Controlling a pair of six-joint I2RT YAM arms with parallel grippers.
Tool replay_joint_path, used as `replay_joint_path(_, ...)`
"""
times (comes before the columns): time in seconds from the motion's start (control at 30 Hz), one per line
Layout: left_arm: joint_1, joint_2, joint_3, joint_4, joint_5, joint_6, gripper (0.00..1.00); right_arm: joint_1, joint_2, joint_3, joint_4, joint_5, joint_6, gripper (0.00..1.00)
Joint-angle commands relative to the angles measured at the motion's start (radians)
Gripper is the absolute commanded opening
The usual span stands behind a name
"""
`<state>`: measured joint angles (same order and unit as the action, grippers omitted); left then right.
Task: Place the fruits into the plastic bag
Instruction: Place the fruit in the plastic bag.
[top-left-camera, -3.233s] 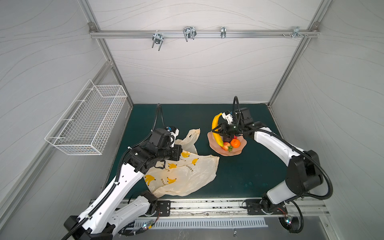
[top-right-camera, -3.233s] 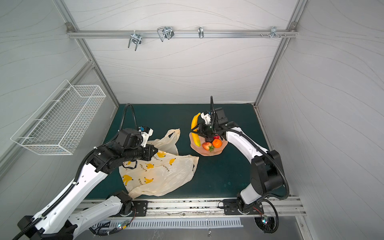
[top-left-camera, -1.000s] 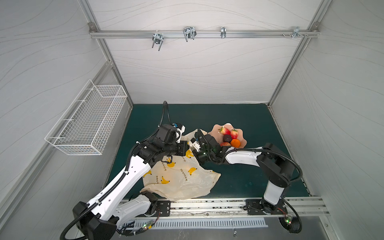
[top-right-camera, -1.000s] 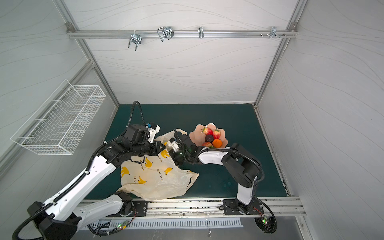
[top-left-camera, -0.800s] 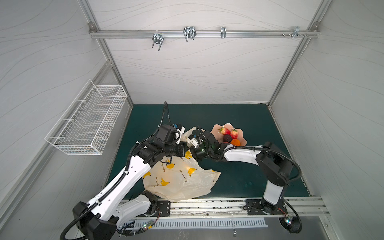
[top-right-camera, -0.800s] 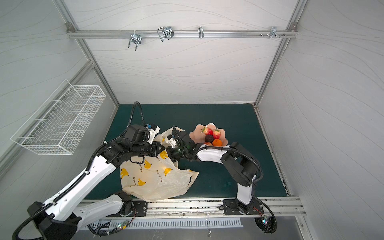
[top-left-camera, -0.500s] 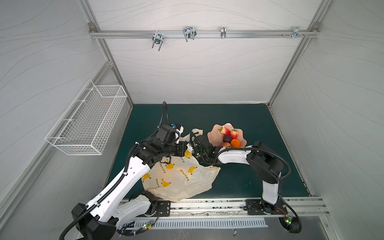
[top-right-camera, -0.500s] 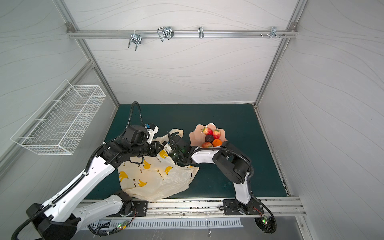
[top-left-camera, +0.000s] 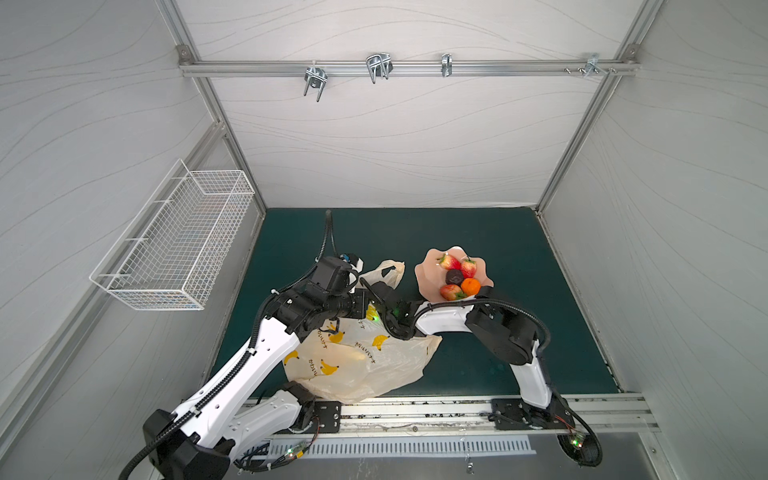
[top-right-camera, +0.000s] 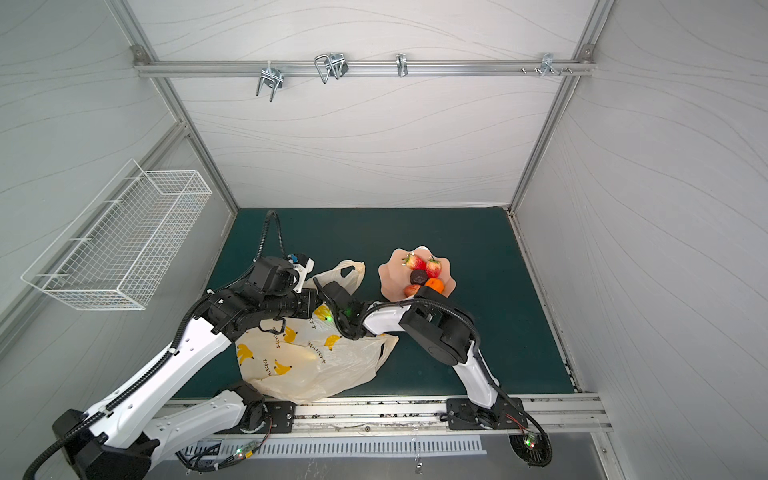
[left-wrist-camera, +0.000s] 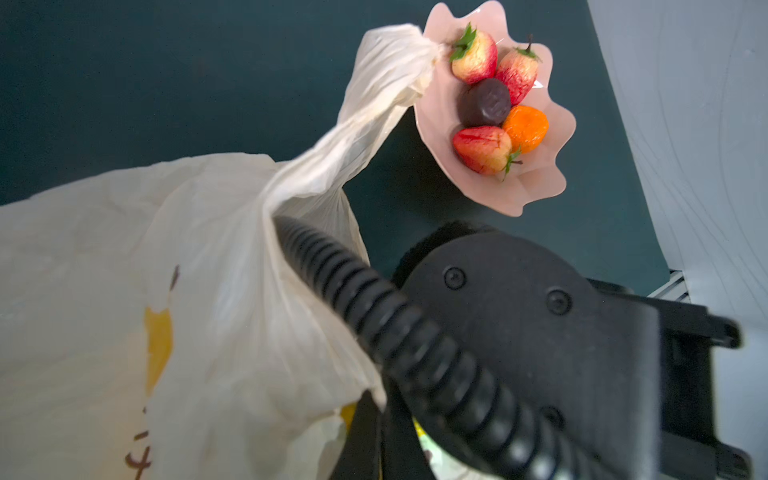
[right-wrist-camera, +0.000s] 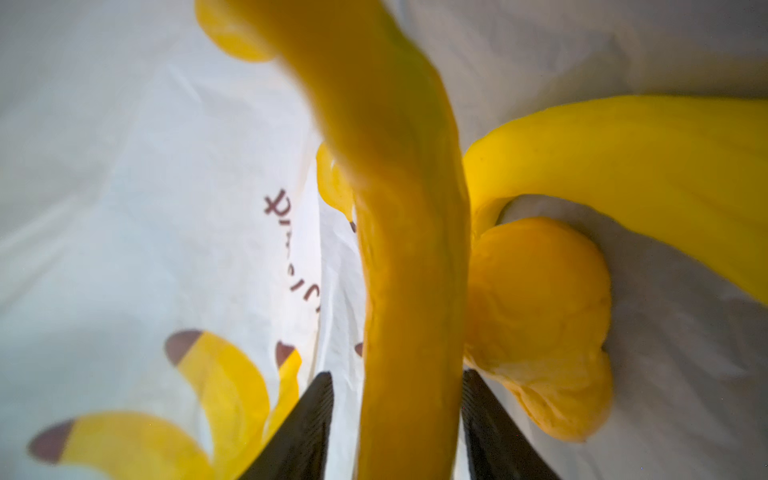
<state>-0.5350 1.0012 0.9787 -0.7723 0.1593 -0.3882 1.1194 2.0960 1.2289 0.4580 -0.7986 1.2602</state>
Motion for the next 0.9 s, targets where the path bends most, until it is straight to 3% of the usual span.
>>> replay_joint_path(0.0,-0.008,0.0,0.032,0.105,0.026,0.026,0.0,0.036,0.041,0.037,-0.025,-0.028,0.05,0.76)
replay_joint_path(0.07,-0.008,0.0,0.04,0.102,0.025,0.033,0.0,0.034,0.045,0.03,-0.033,-0.031,0.058,0.87)
replay_joint_path(0.2,-0.008,-0.011,0.049,0.083,0.016,0.035,0.0,0.005,0.024,-0.031,0.023,-0.023,0.094,0.95)
replay_joint_path(0.63,-0.007,-0.095,0.044,-0.016,-0.051,0.019,0.0,-0.107,-0.146,-0.087,-0.186,-0.035,-0.047,0.99)
replay_joint_path(0.87,-0.007,-0.135,0.036,-0.041,-0.076,-0.001,0.0,-0.163,-0.284,-0.102,-0.43,0.022,-0.199,0.99)
